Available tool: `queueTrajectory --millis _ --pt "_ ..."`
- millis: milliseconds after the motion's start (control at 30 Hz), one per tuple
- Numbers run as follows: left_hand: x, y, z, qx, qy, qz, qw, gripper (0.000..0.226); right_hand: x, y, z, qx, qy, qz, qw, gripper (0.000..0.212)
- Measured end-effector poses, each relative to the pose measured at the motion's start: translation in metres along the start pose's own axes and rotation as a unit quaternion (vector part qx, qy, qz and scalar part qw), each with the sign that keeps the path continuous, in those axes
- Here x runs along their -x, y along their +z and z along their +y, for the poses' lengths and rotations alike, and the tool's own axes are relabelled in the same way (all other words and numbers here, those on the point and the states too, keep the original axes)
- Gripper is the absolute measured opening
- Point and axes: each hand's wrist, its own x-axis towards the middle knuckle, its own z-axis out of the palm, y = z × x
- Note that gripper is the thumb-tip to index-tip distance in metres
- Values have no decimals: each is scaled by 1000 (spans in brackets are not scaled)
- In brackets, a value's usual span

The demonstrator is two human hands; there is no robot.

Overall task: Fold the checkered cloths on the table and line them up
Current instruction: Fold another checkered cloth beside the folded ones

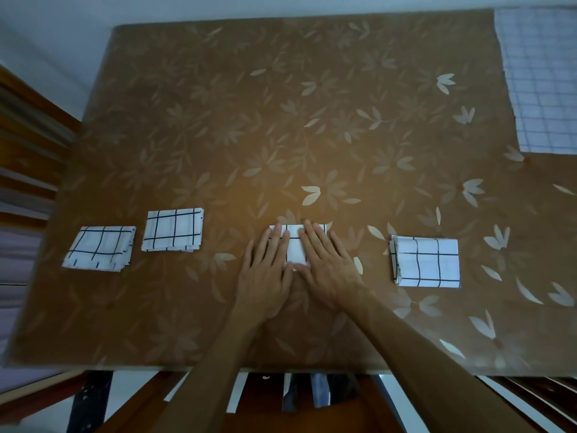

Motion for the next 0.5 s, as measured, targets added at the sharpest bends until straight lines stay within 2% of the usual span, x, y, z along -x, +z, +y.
queueTrajectory --millis 133,300,400,500 --pt "5 -5 -2 -5 -46 -39 998 66 13 -1 4 17 45 -11 999 69" --pt "2 -24 7 -12 -50 -88 995 67 15 -11 -3 4 72 -30 997 67" --pt "3 -47 6 24 -45 -124 991 64 16 -33 -8 -23 63 -84 994 66" --pt "2 -76 1 84 -59 -116 988 63 23 -62 -10 -90 70 -66 991 60"
